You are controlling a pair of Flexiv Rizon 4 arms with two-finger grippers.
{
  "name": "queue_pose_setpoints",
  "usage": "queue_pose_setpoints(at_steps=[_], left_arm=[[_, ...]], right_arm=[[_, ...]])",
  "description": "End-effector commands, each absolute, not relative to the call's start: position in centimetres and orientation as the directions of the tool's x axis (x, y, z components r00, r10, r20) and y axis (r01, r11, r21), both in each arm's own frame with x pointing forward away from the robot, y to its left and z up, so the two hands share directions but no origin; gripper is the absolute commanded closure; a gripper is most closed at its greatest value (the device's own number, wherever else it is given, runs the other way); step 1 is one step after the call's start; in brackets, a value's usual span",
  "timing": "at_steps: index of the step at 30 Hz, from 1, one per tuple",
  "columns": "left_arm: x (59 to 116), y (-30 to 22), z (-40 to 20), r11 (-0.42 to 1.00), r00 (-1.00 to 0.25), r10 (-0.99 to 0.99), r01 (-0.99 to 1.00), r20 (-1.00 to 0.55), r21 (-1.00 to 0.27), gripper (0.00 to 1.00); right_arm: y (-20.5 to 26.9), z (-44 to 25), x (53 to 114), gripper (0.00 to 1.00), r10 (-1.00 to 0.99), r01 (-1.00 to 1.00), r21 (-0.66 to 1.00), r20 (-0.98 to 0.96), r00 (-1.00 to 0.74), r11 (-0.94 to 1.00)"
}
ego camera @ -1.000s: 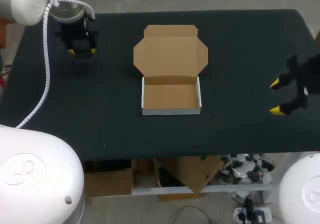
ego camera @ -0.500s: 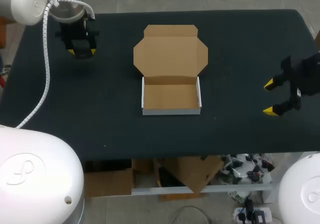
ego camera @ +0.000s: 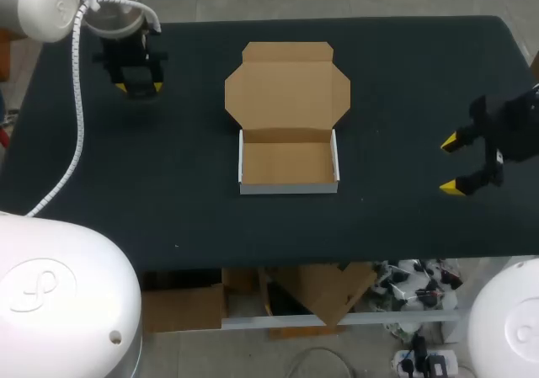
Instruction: Assemble the packaging by folding the flat box into shape, placing the metal phone stand inside, and closing the box properly
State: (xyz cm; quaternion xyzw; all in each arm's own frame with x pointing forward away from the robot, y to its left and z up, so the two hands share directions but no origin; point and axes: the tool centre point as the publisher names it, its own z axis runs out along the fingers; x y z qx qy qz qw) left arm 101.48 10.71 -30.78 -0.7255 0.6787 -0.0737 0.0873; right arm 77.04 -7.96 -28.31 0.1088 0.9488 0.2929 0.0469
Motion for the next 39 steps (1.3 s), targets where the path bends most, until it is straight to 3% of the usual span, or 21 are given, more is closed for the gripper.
queue_pose_setpoints(at_steps=[1, 39], left_arm=[[100.5, 10.4, -30.0, -0.063, 0.069, -0.997, -0.969, -0.019, -0.237, 1.00], [91.6, 0.5, -27.4, 0.073, -0.078, -0.997, -0.963, 0.009, -0.258, 1.00]], right_arm=[[-8.0, -28.3, 77.0, 0.00, 0.234, 0.178, 0.568, -0.027, -0.972, 0.803], [-8.0, -28.3, 77.0, 0.00, 0.234, 0.178, 0.568, -0.027, -0.972, 0.803]])
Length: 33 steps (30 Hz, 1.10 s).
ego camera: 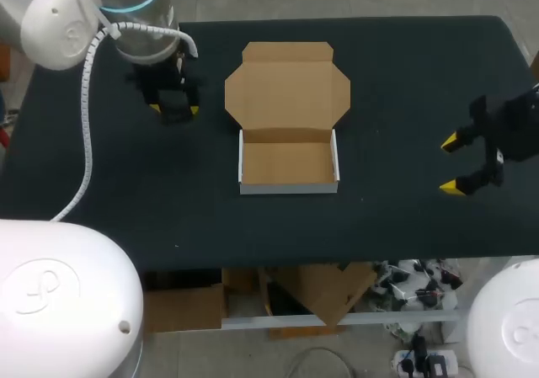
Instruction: Assemble the packaging by folding the flat box into shape, placing the metal phone stand inside, and closing the box properly
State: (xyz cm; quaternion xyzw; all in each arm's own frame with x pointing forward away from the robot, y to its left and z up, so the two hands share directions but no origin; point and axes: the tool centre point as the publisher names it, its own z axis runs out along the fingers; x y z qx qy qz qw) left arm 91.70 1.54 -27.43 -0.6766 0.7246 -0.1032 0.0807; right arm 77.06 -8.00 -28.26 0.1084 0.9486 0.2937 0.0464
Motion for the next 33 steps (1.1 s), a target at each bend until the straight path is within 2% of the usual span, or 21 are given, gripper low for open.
queue_pose_setpoints(at_steps=[1, 33], left_arm=[[91.5, 0.1, -27.4, 0.079, -0.084, -0.996, -0.964, 0.010, -0.256, 1.00], [87.1, -11.2, -28.1, 0.195, -0.202, -0.979, -0.954, 0.004, -0.230, 1.00]], right_arm=[[-8.0, -28.3, 77.0, 0.00, 0.234, 0.178, 0.568, -0.027, -0.972, 0.803], [-8.0, -28.3, 77.0, 0.00, 0.234, 0.178, 0.568, -0.027, -0.972, 0.803]])
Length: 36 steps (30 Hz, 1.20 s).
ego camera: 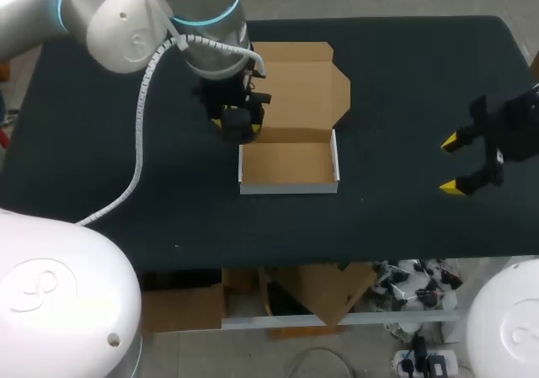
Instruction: Assemble the packaging by folding the flat box into shape, placing the metal phone stand inside, and closing the box properly
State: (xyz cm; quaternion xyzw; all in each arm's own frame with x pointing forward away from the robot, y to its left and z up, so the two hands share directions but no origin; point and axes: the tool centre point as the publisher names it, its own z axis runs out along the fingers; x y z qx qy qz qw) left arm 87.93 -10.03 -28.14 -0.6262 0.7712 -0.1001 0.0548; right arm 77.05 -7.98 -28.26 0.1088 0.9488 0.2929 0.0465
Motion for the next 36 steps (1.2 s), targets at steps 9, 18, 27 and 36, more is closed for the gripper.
queue_pose_setpoints(at_steps=[9, 18, 27, 36], left_arm=[[85.7, -13.5, -28.8, 0.196, -0.196, -0.980, -0.955, -0.023, -0.221, 1.00], [84.3, -15.6, -30.1, 0.221, -0.221, -0.975, -0.953, -0.023, -0.209, 1.00], [84.1, -16.9, -31.5, 0.257, -0.260, -0.966, -0.943, -0.016, -0.210, 1.00], [85.2, -17.8, -33.7, 0.283, -0.287, -0.958, -0.938, -0.010, -0.202, 1.00]], right_arm=[[-8.0, -28.3, 77.0, 0.00, 0.234, 0.178, 0.568, -0.027, -0.972, 0.803], [-8.0, -28.3, 77.0, 0.00, 0.234, 0.178, 0.568, -0.027, -0.972, 0.803], [-8.0, -28.3, 77.0, 0.00, 0.234, 0.178, 0.568, -0.027, -0.972, 0.803], [-8.0, -28.3, 77.0, 0.00, 0.234, 0.178, 0.568, -0.027, -0.972, 0.803]])
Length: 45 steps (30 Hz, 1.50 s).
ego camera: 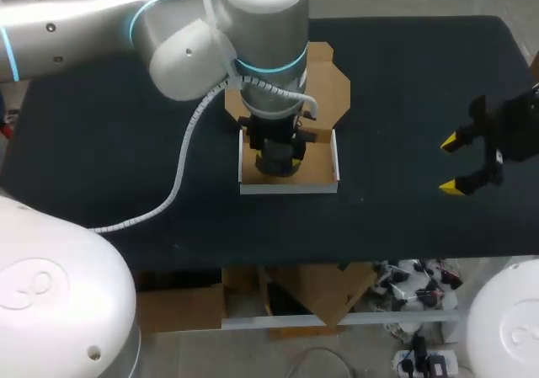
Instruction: Assemble the packaging by folding the flat box into shape, placing the metal phone stand inside, and closing the box properly
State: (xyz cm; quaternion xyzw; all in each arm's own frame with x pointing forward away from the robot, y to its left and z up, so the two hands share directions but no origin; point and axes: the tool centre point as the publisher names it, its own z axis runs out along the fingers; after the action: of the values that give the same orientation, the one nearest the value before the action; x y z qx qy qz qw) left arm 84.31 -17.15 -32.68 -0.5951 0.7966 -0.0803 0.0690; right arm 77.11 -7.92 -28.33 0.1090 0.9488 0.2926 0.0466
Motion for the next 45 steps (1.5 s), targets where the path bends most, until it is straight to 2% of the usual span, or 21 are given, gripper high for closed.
queue_pose_setpoints(at_steps=[1, 22, 45], left_arm=[[85.4, -18.0, -33.9, 0.285, -0.289, -0.957, -0.937, -0.010, -0.203, 1.00], [88.3, -20.0, -36.2, 0.304, -0.311, -0.950, -0.933, 0.007, -0.191, 1.00], [89.0, -19.5, -39.0, 0.307, -0.312, -0.950, -0.937, 0.003, -0.169, 1.00]], right_arm=[[-8.0, -28.3, 77.0, 0.00, 0.234, 0.178, 0.568, -0.027, -0.972, 0.803], [-8.0, -28.3, 77.0, 0.00, 0.234, 0.178, 0.568, -0.027, -0.972, 0.803], [-8.0, -28.3, 77.0, 0.00, 0.234, 0.178, 0.568, -0.027, -0.972, 0.803]])
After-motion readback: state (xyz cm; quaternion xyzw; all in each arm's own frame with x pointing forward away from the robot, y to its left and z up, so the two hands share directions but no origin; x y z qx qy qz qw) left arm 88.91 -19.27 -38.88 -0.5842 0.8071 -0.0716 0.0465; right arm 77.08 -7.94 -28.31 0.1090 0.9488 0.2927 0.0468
